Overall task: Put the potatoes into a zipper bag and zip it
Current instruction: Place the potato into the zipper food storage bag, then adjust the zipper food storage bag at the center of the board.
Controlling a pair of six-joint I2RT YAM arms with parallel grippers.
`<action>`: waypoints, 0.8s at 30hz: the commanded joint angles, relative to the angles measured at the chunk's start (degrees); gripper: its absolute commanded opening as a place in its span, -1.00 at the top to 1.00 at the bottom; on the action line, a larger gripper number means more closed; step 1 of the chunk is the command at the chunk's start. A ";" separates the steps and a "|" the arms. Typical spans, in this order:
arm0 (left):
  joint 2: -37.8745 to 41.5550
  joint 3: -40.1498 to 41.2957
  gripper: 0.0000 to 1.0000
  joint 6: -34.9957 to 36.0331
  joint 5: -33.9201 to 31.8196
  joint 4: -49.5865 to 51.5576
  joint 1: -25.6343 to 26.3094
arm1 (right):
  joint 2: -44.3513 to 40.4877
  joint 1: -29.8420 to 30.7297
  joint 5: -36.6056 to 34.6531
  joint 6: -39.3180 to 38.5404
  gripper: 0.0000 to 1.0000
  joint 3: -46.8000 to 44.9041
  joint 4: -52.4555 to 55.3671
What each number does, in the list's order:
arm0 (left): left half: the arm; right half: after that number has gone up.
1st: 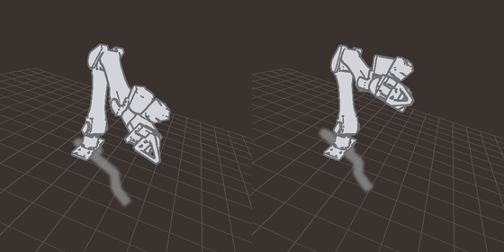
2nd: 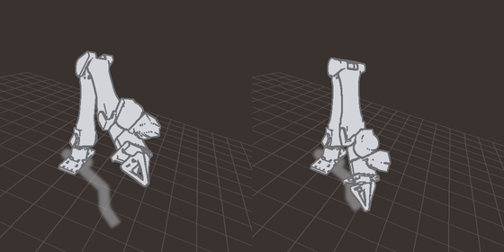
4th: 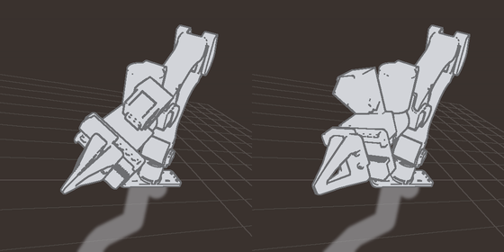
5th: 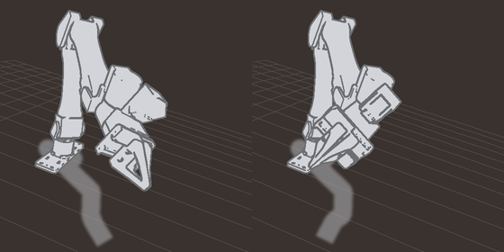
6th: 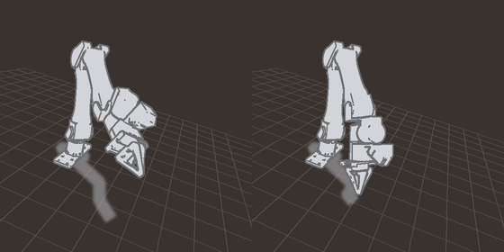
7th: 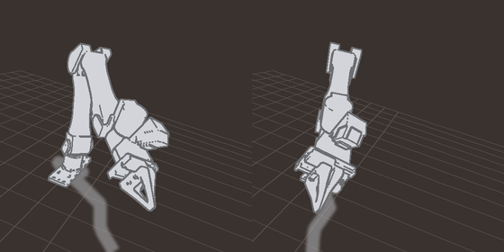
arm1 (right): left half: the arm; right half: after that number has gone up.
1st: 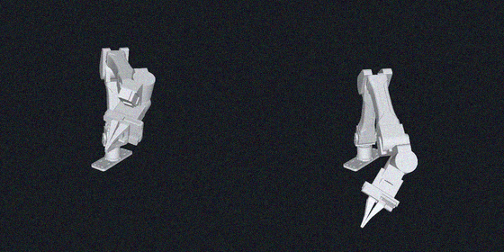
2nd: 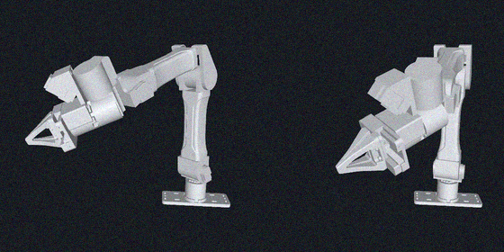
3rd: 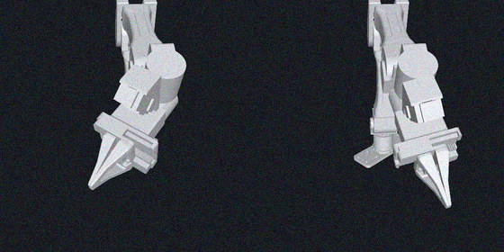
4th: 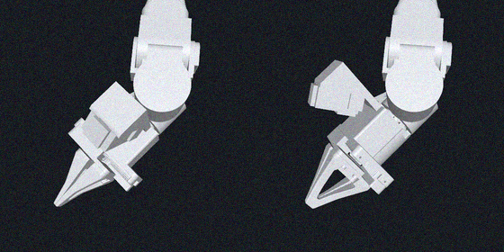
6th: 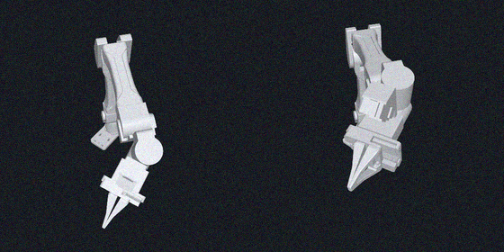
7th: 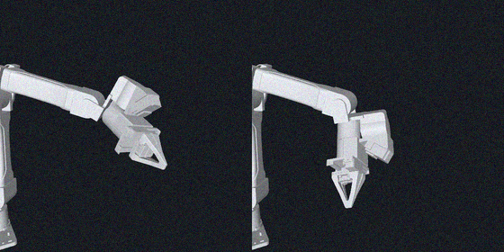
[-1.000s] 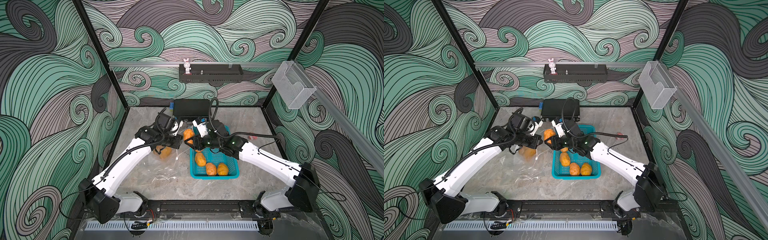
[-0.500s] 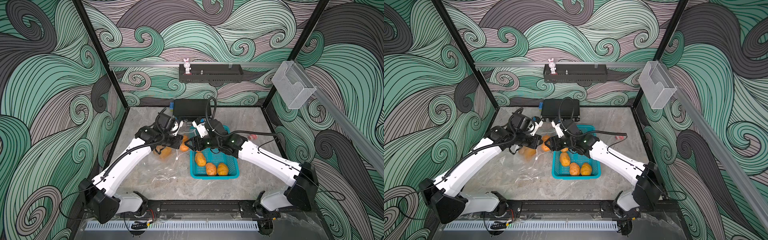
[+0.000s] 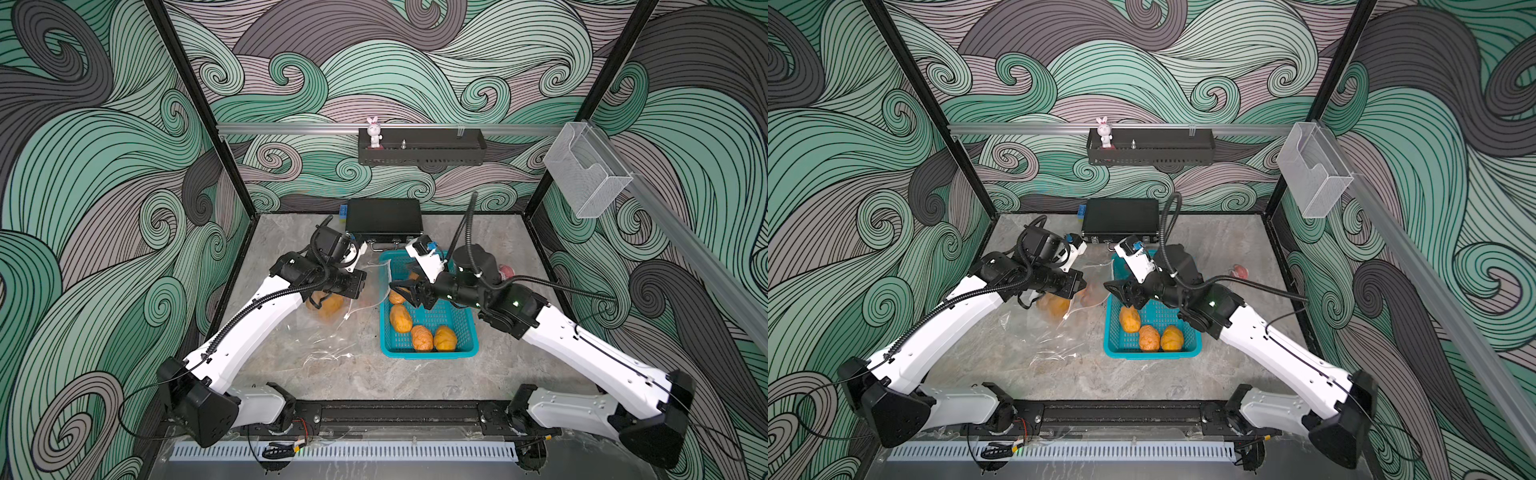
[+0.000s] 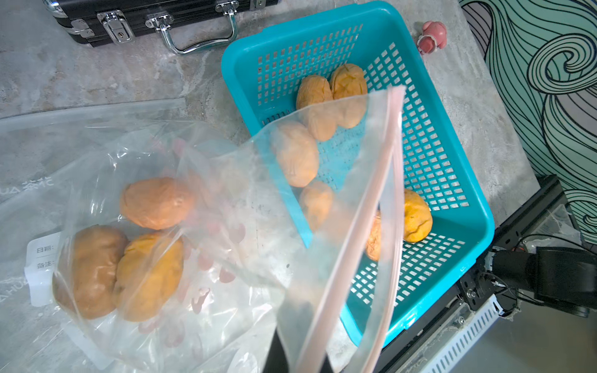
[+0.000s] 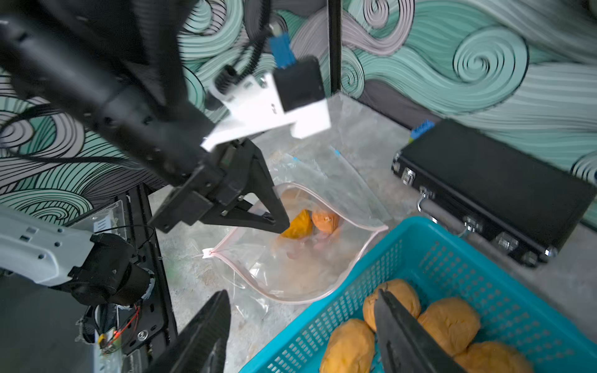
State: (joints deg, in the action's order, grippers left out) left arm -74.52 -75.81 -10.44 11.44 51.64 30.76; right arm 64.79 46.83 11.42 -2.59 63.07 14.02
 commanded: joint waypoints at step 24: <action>10.10 0.52 1.00 7.51 13.35 6.78 -0.62 | 20.20 -12.41 35.63 -53.60 -0.41 20.38 19.14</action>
State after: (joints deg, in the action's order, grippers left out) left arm -64.40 -74.87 -4.49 21.67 56.90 30.76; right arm 84.47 33.63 43.44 -52.56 82.26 29.95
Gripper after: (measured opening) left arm 0.047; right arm 0.705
